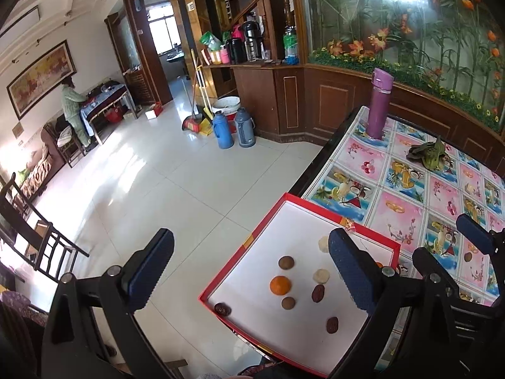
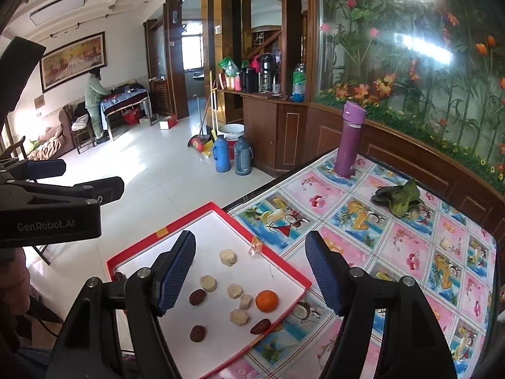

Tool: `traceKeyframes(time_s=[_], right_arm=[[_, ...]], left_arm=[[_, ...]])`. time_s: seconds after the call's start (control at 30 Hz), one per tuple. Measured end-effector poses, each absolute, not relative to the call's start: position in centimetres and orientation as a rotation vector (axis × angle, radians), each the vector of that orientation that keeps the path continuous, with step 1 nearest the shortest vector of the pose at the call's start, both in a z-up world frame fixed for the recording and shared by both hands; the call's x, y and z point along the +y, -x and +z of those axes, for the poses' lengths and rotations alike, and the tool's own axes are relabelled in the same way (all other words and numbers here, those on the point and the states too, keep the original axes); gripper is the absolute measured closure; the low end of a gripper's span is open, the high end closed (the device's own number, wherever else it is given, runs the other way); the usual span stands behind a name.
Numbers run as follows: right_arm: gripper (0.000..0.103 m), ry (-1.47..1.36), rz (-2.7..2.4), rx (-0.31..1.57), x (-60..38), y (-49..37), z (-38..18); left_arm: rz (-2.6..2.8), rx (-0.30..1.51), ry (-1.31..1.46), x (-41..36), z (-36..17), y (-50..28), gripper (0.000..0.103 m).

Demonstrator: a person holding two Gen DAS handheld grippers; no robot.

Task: Organize fruits

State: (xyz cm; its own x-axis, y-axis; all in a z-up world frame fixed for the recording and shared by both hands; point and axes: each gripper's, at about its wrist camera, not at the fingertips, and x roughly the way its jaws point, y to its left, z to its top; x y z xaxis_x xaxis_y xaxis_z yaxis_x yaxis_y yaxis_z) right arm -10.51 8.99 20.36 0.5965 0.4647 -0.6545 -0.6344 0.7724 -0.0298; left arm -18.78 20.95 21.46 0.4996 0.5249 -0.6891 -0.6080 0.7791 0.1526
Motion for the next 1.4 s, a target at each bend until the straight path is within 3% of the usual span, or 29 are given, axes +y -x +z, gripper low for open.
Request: traceKeyframes(time_s=[1.4], right_arm=[[0.031, 0.318, 0.62, 0.713, 10.4, 8.6, 19.6]], left_arm=[[0.571, 0.79, 0.121, 21.8, 20.6, 18.0, 0.005]])
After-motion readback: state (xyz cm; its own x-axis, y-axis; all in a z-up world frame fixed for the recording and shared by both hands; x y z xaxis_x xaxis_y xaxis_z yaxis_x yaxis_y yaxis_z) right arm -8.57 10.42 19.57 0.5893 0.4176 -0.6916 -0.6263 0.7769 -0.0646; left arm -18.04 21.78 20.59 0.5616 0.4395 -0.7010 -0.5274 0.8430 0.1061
